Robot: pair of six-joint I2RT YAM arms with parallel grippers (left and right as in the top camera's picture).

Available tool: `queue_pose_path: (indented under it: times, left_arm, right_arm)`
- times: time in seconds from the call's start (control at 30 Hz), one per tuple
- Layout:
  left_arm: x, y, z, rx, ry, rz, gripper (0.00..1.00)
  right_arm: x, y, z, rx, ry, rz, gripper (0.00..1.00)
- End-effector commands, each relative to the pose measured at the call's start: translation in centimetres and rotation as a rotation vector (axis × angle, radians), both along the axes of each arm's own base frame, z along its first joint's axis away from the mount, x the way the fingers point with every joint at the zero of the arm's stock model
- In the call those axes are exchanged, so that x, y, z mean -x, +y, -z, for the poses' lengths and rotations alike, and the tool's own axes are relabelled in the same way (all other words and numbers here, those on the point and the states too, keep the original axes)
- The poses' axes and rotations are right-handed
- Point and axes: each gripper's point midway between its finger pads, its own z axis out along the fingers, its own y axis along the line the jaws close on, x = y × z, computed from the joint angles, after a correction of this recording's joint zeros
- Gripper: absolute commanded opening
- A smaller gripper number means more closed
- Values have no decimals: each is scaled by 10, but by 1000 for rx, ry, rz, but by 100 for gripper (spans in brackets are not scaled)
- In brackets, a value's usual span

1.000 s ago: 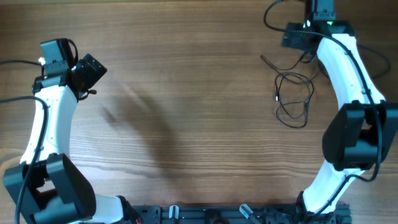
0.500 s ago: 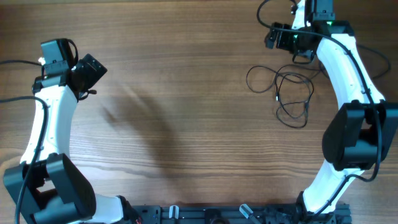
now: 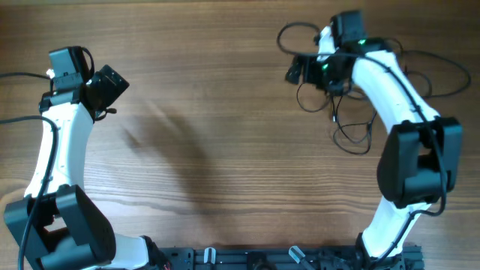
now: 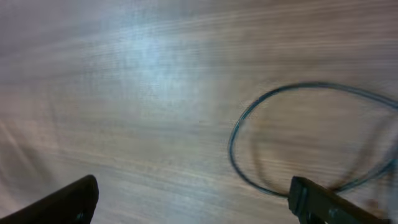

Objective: Untangle cables

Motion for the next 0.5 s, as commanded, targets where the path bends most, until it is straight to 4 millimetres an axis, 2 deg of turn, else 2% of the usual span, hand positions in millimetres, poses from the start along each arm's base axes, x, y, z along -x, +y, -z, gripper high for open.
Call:
queue_pose_path:
  times: [0.0,0.1,0.47]
  left_arm:
    - [0,4,3,3,5,-22,100]
    - [0,4,3,3,5,-22,100]
    - [0,4,3,3,5,-22,100]
  right_arm:
    - [15,20,30,-17,38,-13,100]
    - [22,29,41,-32,64,27,100]
    - [17,27,41,-20,48,47,100]
